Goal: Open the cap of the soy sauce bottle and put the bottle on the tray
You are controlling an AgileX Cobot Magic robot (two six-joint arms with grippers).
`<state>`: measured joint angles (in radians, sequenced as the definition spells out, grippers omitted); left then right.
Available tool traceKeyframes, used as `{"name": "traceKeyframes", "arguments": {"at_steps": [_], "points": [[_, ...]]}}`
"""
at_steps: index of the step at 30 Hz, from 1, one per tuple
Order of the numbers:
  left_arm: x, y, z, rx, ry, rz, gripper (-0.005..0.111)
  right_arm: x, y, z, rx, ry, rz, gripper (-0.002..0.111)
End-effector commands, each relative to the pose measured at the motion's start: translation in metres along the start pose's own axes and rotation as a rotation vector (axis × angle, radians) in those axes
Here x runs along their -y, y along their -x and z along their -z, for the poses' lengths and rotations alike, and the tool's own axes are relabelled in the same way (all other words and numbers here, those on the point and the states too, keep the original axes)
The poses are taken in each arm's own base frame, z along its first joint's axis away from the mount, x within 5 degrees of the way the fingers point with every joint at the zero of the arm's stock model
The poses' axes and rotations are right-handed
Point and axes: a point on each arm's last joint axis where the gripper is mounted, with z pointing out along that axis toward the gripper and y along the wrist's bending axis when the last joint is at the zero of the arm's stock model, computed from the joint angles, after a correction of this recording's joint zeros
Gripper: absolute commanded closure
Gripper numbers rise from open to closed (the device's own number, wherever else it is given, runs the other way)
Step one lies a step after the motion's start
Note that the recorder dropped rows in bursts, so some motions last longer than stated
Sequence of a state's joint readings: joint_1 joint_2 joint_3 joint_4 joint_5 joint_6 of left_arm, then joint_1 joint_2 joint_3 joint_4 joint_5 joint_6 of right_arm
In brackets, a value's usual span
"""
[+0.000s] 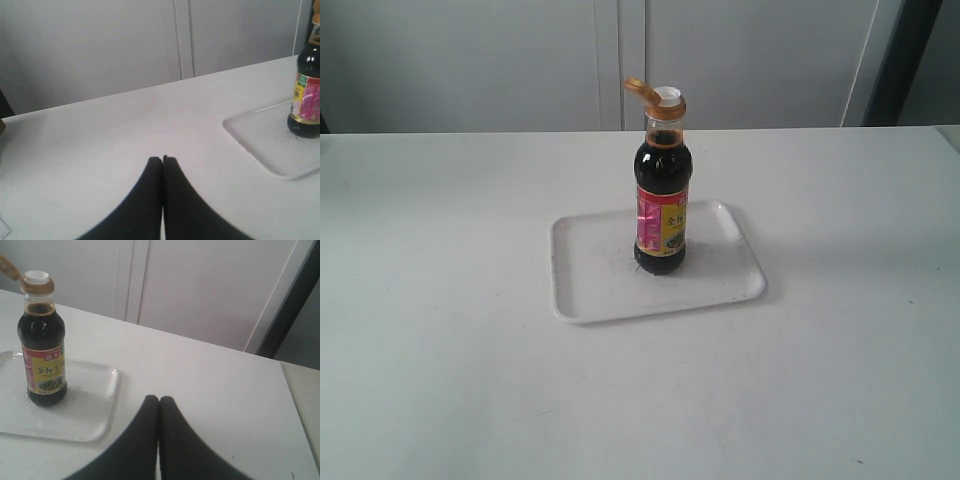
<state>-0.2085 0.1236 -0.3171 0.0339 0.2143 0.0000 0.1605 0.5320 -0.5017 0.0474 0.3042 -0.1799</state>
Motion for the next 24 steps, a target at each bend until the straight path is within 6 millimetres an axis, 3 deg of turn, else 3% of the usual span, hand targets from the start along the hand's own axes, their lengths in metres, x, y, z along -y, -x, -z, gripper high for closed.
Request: {"name": "traceKeyframes", "arguments": {"at_steps": [1,12,24], "points": [[0.000,-0.018,0.001,-0.007,0.051,0.025,0.107,0.000,0.000,0.001,0.010,-0.003,-0.011,0.108],[0.001,-0.057,-0.006,-0.070,0.115,0.073,0.107,0.000,0.000,0.001,0.010,-0.003,-0.011,0.108],[0.003,-0.078,-0.012,-0.119,0.126,0.099,0.107,0.000,0.000,0.001,0.010,-0.003,-0.011,0.108]]}}
